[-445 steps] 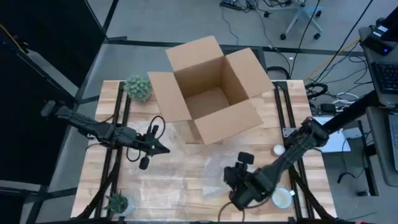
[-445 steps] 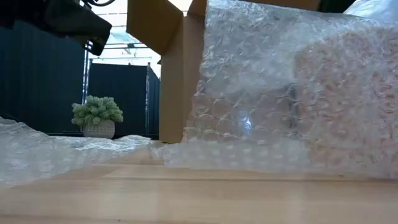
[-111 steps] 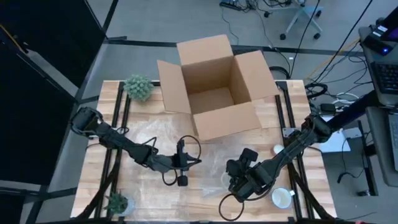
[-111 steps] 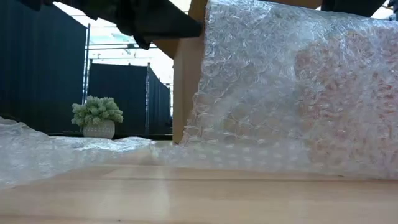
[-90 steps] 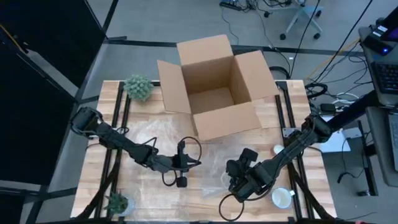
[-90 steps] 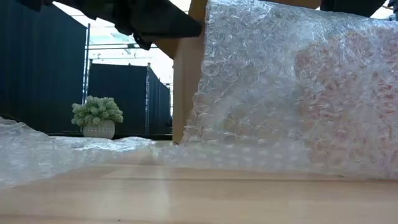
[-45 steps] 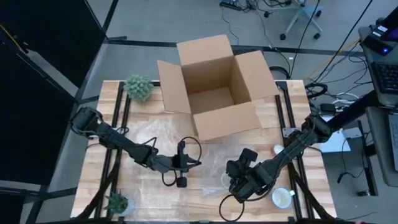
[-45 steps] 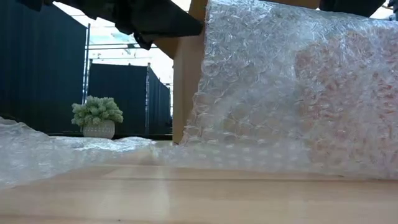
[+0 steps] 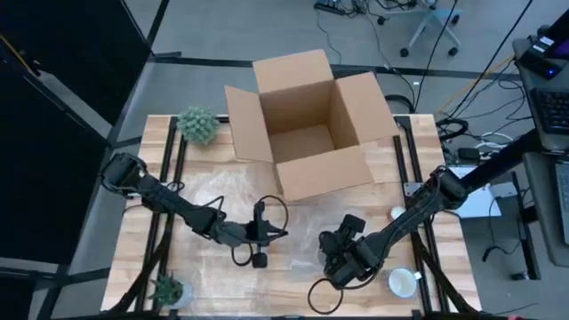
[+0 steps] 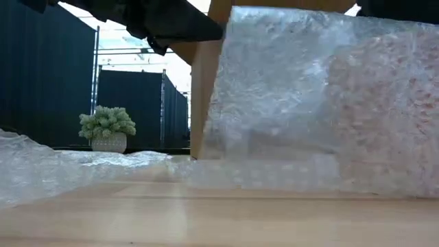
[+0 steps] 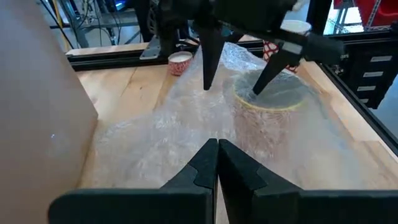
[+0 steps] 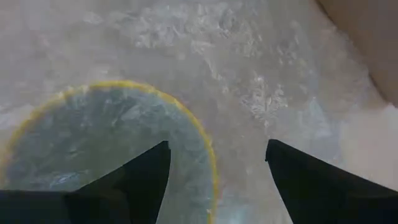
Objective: Wrap mug
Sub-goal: Wrap the orange mug with bubble wrap
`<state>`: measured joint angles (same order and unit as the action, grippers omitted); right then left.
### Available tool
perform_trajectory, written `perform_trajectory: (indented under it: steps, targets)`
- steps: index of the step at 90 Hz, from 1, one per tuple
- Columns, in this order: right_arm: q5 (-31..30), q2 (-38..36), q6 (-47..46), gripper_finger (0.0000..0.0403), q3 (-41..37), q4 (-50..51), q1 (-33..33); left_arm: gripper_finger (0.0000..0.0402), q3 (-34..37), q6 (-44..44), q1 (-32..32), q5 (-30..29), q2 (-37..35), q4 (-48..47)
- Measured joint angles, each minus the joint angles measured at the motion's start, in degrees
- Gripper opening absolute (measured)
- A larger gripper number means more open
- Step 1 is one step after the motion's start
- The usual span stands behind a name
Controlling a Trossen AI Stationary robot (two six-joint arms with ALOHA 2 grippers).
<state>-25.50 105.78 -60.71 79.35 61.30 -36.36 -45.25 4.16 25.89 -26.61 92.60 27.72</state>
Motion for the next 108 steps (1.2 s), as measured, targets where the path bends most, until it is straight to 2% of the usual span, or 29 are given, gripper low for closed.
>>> perform_trajectory:
  steps: [38, 54, 62, 77, 94, 108]
  targets:
    - [1.9, 0.0, 0.2, 0.0254, -2.7, -4.6, 0.4, 0.0000, 0.0, 0.0, 0.0, 0.0, 0.0, 0.0]
    - [3.4, -0.4, 2.5, 0.0254, -5.9, -12.3, 1.0, 0.0000, 0.0, 0.0, 0.0, 0.0, 0.0, -0.2]
    - [5.1, -0.3, 1.2, 0.0254, -6.5, -12.3, 1.9, 0.0000, 0.0, 0.0, 0.0, 0.0, 0.0, -0.2]
    - [5.2, -0.2, 0.7, 0.0254, -6.6, -13.1, 2.3, 0.0000, 0.0, 1.9, 0.1, 3.1, 0.0, 0.4]
    - [4.7, 0.1, 1.5, 0.0254, -6.8, -13.3, 2.6, 0.0000, -0.1, 3.0, 0.4, 3.5, 0.0, 0.9]
    - [4.8, 0.0, 1.8, 0.0254, -6.8, -13.1, 2.6, 0.0000, -4.7, 2.6, 1.0, 4.5, 3.6, 1.2]
